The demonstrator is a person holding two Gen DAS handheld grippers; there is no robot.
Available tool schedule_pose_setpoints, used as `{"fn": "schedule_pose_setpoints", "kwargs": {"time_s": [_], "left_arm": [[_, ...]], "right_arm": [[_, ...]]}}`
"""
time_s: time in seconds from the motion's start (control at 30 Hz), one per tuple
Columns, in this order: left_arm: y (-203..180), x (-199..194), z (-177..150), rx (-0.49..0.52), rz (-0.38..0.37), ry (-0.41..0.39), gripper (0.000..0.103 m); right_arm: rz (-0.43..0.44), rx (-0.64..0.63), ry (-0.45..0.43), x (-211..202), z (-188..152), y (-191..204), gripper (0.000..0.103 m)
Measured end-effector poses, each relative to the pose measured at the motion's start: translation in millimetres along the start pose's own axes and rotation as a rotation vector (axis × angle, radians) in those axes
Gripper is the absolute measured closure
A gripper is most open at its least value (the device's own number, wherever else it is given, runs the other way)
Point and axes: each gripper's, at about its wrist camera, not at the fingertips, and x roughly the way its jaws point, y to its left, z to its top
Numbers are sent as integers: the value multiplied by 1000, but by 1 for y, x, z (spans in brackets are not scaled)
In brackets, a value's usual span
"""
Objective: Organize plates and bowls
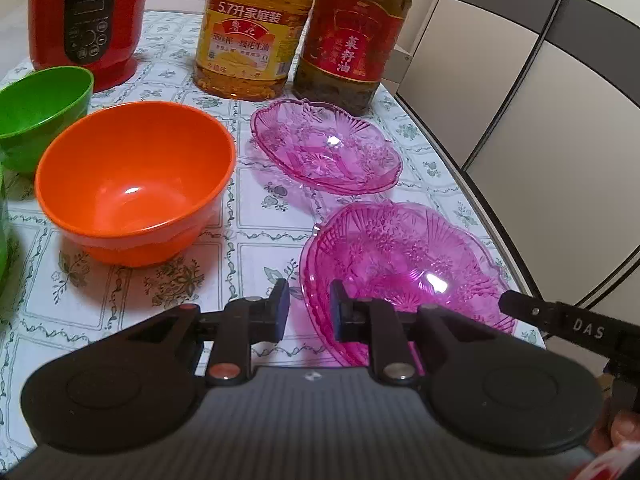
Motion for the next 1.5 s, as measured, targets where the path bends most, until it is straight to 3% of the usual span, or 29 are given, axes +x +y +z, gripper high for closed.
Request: {"fn": "schedule_pose_setpoints", "kwargs": {"time_s": [0.33,0.37,0.43,0.7,1.0,1.1,1.17,1.23,1.27,1.4,1.5], "left_arm": [[5,-5,-7,-23,-12,4,85],[5,-4,-8,-25,-13,7,85],[5,-4,-8,-25,-14,8,85],[6,-4,-8,-25,-15,6,85],[9,-14,-13,-29,-19,4,85],[9,-22,-17,-29,-20,5,83],[10,-29,-20,-26,-21,2,82],[10,-38,-24,-23,-20,-1,81],[11,-42,-26,-21,-20,-2,80],[10,-61,-34,-2,-9,-4,78],[11,-74,-41,7,6,-1,71]], "right_arm": [[14,104,-79,-12,-3,-20,77],[16,101,-78,-11,-3,-21,80],[22,100,-68,-7,-2,-21,99],[25,98,-20,4,-6,-20,100],[29,87,-44,-13,-6,-10,100],[24,71,-44,-24,-12,-3,97],[23,67,-41,-32,-17,1,90],[20,66,-42,-41,-23,5,61],[22,67,-44,-45,-26,7,56],[20,56,-26,-61,-39,17,54],[16,52,-9,-73,-47,23,54]]}}
